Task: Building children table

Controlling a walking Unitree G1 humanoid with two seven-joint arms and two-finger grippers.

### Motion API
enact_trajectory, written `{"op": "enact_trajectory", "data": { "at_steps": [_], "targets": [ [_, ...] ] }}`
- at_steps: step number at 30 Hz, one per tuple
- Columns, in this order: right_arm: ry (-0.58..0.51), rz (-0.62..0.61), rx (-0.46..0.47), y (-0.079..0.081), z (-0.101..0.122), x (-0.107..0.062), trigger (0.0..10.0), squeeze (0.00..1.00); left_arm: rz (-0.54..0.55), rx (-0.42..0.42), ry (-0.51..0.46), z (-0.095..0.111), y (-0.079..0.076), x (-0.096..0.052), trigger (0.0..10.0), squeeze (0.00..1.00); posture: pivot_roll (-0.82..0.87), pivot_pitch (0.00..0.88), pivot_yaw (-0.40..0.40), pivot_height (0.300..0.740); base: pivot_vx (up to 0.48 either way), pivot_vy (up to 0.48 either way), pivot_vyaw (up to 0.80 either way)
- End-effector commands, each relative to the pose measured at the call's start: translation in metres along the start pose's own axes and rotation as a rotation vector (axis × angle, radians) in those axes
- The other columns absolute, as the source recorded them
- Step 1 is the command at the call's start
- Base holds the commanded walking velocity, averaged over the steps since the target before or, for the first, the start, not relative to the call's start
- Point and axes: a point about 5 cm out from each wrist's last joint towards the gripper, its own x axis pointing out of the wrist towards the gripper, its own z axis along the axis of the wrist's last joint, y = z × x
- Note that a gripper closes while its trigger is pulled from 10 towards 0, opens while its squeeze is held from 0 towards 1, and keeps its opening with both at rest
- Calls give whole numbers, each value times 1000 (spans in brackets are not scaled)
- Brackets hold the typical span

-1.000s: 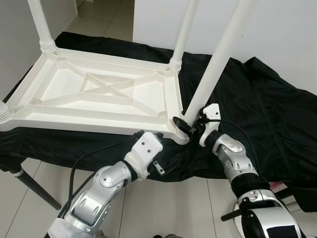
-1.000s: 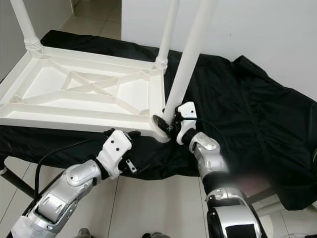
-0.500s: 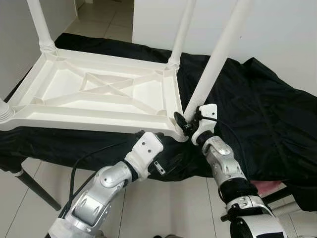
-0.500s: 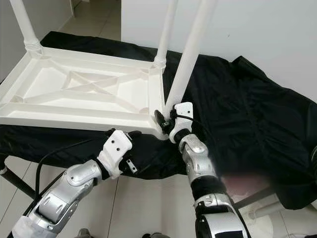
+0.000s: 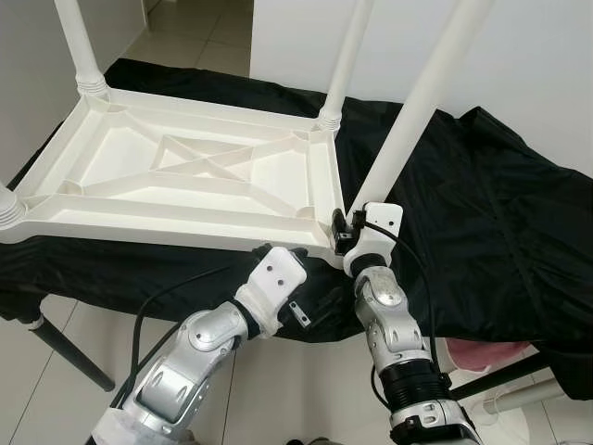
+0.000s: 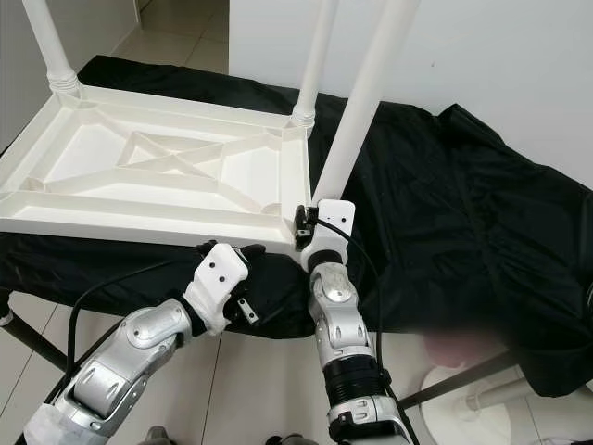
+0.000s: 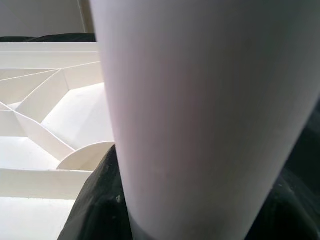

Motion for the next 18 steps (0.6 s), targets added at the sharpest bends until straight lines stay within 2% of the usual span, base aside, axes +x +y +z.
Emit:
{"op": "enact_trajectory", "data": {
  "at_steps": [1, 2, 11, 18],
  "targets": [
    [24, -11, 15, -4, -5, -3, 10000, 0, -80, -17, 9, -3, -9, 2, 10000, 0, 69, 96, -147, 740, 0, 0, 0],
    [9, 6, 27, -6, -2, -2, 10000, 1000, -79, -17, 9, -3, -9, 2, 10000, 0, 70, 94, -148, 740, 0, 0, 0],
    [-45, 83, 45, -11, 8, -5, 10000, 1000, -75, -19, 8, -4, -10, 2, 10000, 0, 74, 85, -156, 740, 0, 0, 0],
    [-46, 157, 22, -17, 9, -9, 10000, 1000, -76, -17, 8, -4, -9, 2, 10000, 0, 75, 76, -155, 740, 0, 0, 0]
  ]
}}
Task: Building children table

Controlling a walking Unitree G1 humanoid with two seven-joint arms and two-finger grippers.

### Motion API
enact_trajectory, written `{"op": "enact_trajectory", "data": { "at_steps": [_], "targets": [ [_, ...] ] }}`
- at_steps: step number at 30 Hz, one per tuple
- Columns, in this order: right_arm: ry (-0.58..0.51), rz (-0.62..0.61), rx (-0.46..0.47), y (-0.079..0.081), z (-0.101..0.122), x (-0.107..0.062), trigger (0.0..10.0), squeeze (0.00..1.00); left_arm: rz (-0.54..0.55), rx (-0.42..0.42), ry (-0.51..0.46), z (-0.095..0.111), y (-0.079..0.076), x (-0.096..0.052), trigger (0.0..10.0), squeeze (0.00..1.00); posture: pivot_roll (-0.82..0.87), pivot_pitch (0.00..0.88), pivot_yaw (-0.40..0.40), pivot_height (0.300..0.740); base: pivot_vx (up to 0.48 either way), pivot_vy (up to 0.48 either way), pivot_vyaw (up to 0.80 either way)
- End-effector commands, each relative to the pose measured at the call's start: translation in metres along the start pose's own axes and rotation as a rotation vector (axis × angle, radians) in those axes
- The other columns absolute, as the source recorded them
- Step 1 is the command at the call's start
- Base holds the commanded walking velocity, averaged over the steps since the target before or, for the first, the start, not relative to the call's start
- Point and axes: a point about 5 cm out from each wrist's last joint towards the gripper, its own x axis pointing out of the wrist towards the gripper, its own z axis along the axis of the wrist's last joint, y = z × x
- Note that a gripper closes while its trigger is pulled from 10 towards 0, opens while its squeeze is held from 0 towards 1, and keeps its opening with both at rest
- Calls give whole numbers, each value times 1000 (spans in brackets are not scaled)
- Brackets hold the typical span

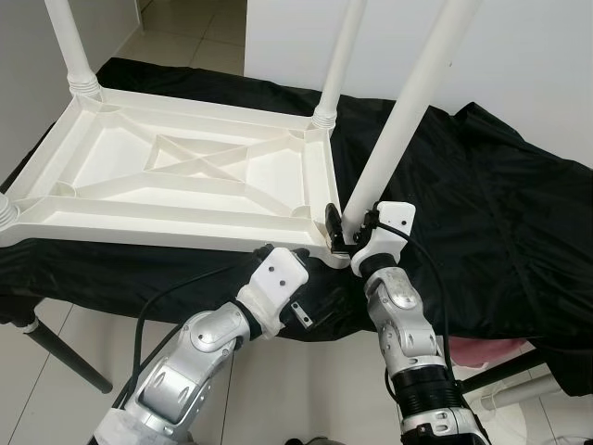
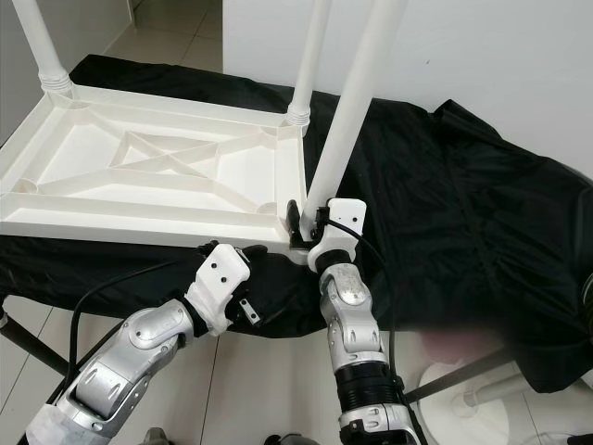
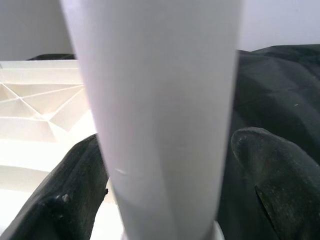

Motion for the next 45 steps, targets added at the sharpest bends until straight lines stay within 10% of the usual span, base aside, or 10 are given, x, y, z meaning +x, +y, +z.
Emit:
{"op": "enact_trajectory", "data": {
  "at_steps": [1, 2, 26, 29, 34, 35, 41, 42, 44, 45],
  "targets": [
    [5, 1, 1, -3, -1, -3, 10000, 1000, -71, -13, 11, -4, -8, 1, 10000, 0, 75, 76, -155, 740, 0, 0, 0],
    [7, 39, -8, -7, -2, -4, 10000, 0, -72, -11, 11, -4, -7, 1, 10000, 0, 75, 70, -153, 740, 0, 0, 0],
    [113, 454, -137, -18, -19, 11, 10000, 0, -78, 11, -1, -1, -4, 5, 10000, 0, 85, 47, -139, 740, 0, 0, 0],
    [123, 467, -153, -19, -20, 15, 4745, 0, -79, 14, 0, -1, -3, 5, 10000, 0, 91, 45, -137, 740, 0, 0, 0],
    [130, 469, -154, -21, -21, 16, 2667, 0, -78, 16, 1, -1, -3, 5, 10000, 0, 97, 44, -141, 740, 0, 0, 0],
    [138, 467, -149, -23, -22, 16, 0, 0, -76, 18, 3, -2, -3, 4, 10000, 0, 100, 44, -142, 740, 0, 0, 0],
    [159, 451, -124, -27, -30, 11, 0, 0, -71, 19, 5, -2, -2, 3, 10000, 0, 102, 46, -142, 740, 0, 0, 0],
    [161, 442, -120, -28, -31, 10, 2471, 0, -71, 19, 6, -2, -3, 3, 10000, 0, 102, 46, -142, 740, 0, 0, 0],
    [161, 442, -120, -28, -31, 10, 2471, 0, -71, 19, 6, -2, -3, 3, 10000, 0, 102, 46, -142, 740, 0, 0, 0],
    [162, 417, -108, -28, -31, 9, 10000, 0, -72, 18, 6, -2, -3, 3, 10000, 0, 94, 54, -140, 740, 0, 0, 0]
  ]
}}
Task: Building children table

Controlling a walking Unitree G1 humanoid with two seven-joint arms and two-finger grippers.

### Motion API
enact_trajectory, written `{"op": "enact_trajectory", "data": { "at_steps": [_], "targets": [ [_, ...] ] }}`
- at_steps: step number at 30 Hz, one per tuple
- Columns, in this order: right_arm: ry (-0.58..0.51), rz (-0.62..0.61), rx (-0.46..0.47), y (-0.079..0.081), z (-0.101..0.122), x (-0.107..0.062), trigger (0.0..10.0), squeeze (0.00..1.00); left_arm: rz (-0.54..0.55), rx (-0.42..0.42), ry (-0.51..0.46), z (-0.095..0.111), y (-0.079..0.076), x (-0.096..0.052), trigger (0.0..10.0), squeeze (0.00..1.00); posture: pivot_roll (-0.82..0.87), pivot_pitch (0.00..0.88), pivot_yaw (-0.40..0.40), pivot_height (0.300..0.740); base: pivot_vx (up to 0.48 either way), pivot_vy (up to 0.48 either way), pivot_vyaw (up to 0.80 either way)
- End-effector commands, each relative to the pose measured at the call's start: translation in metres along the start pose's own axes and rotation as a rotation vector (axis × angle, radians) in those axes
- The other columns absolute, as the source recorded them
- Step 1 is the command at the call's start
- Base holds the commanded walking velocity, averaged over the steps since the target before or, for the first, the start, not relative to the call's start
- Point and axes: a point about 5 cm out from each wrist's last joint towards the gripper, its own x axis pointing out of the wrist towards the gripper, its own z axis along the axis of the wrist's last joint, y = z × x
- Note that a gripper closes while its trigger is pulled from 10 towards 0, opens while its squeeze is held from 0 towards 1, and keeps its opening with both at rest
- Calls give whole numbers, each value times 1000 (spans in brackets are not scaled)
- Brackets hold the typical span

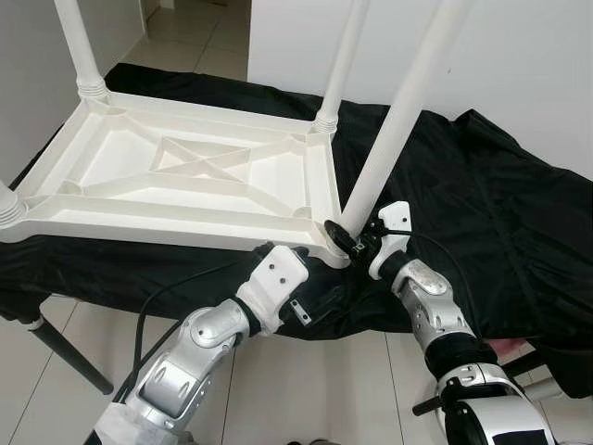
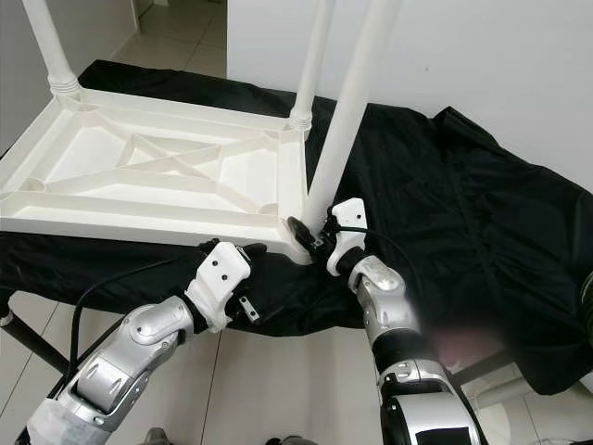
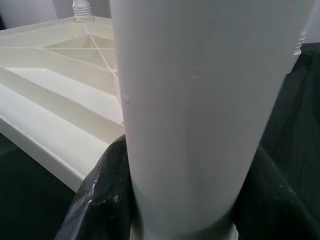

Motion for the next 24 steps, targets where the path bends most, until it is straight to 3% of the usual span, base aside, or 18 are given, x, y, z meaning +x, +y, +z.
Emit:
{"op": "enact_trajectory", "data": {
  "at_steps": [1, 8, 12, 16, 20, 23, 24],
  "targets": [
    [49, -1, 19, 4, -12, -5, 10000, 0, -73, 1, -4, -1, -7, 1, 10000, 0, 94, 54, -140, 740, 0, 0, 0],
    [60, -187, 6, 6, -10, -6, 10000, 0, -81, -3, -4, -1, -9, 1, 10000, 0, 77, 62, -137, 740, 0, 0, 0],
    [62, -355, 43, 18, -12, -7, 10000, 0, -85, -5, -5, -1, -9, 2, 10000, 0, 72, 63, -135, 740, 0, 0, 0],
    [64, -380, 52, 22, -13, -7, 10000, 0, -86, -5, -6, -1, -10, 2, 10000, 0, 70, 65, -136, 740, 0, 0, 0],
    [62, -562, 108, 37, -15, -9, 10000, 0, -88, -8, -5, -1, -10, 2, 10000, 0, 69, 67, -137, 740, 0, 0, 0],
    [62, -562, 108, 37, -15, -9, 10000, 0, -88, -8, -5, -1, -10, 2, 10000, 0, 69, 67, -137, 740, 0, 0, 0],
    [60, -590, 123, 43, -14, -9, 10000, 0, -88, -9, -6, -1, -10, 2, 10000, 0, 70, 72, -141, 740, 0, 0, 0]
  ]
}}
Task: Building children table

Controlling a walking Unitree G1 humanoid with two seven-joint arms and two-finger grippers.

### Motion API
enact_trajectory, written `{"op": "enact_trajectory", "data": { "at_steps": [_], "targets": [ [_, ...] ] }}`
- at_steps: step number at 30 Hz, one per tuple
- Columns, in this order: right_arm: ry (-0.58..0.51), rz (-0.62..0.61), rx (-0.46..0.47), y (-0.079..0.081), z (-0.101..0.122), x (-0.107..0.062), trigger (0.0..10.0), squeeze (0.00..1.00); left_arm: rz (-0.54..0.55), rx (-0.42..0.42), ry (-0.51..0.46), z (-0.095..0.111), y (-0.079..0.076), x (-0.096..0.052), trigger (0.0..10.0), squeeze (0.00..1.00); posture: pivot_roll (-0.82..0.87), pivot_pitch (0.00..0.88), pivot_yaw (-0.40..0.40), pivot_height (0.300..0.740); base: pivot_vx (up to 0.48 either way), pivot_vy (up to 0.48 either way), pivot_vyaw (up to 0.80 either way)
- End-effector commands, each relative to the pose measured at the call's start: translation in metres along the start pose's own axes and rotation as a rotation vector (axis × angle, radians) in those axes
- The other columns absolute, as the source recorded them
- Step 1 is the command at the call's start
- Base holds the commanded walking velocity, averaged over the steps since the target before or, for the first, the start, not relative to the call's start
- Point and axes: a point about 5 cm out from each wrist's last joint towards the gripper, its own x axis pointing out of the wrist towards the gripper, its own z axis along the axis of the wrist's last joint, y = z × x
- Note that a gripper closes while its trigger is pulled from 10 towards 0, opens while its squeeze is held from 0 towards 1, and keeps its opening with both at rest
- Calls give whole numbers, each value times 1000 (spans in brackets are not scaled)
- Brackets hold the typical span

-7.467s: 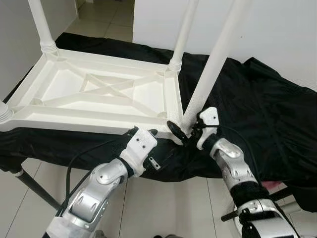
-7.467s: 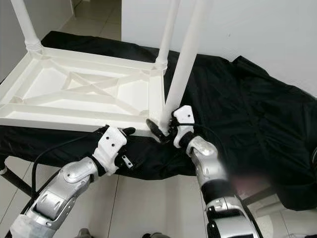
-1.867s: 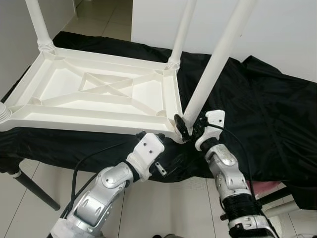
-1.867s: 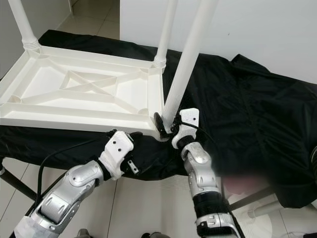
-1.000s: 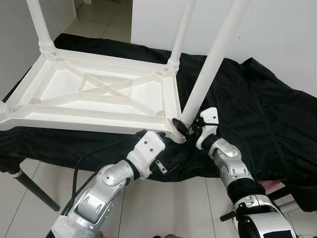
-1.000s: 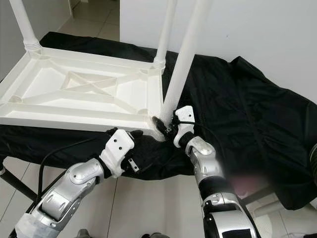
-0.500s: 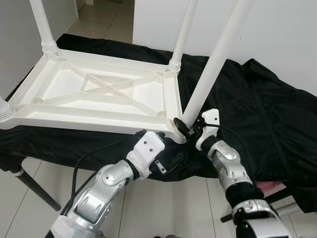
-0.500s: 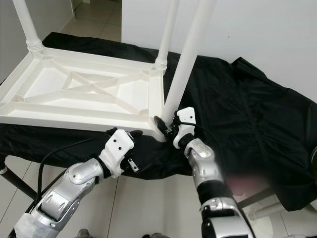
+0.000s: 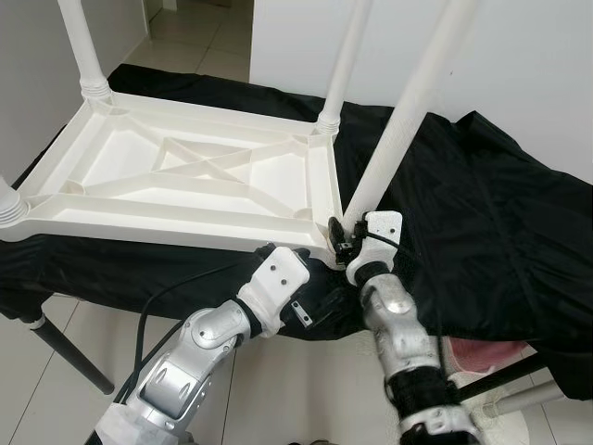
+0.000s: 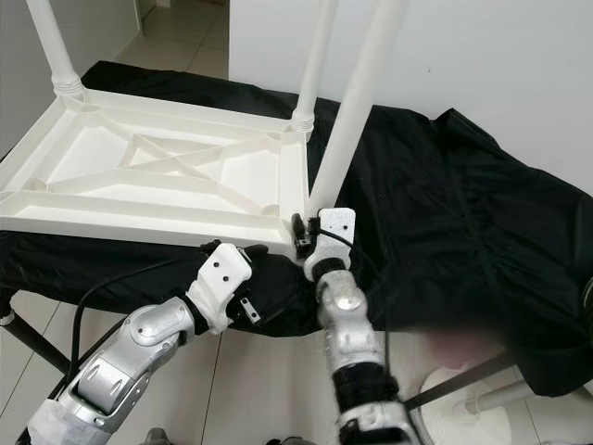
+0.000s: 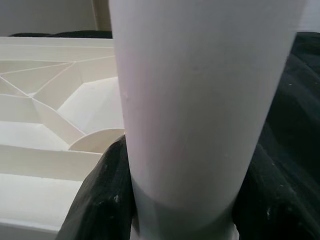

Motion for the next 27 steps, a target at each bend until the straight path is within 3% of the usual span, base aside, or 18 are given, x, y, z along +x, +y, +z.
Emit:
{"op": "enact_trajectory", "data": {
  "at_steps": [1, 4, 8, 9, 18, 19, 27],
  "targets": [
    [85, -52, -4, -7, -17, -8, 10000, 0, -82, -5, -6, -1, -9, 1, 10000, 0, 70, 72, -141, 740, 0, 0, 0],
    [83, -30, 16, 1, -15, -10, 10000, 0, -81, -7, -6, 0, -9, 1, 10000, 0, 70, 75, -140, 740, 0, 0, 0],
    [81, -8, 24, 1, -12, -10, 10000, 0, -77, -9, -7, 0, -8, 2, 10000, 0, 70, 80, -141, 740, 0, 0, 0],
    [73, 2, 34, 0, -10, -9, 10000, 1000, -73, -9, -7, 0, -8, 2, 10000, 0, 71, 84, -141, 740, 0, 0, 0],
    [21, 126, 18, -7, 0, -9, 10000, 1000, -68, -13, -6, 0, -8, 1, 10000, 0, 67, 90, -140, 740, 0, 0, 0],
    [12, 150, -1, -13, 1, -8, 10000, 0, -67, -13, -6, 0, -8, 1, 10000, 0, 68, 90, -142, 740, 0, 0, 0],
    [29, 352, -58, -34, 0, 0, 10000, 0, -61, -16, -6, 0, -8, 1, 10000, 0, 69, 90, -143, 740, 0, 0, 0]
  ]
}}
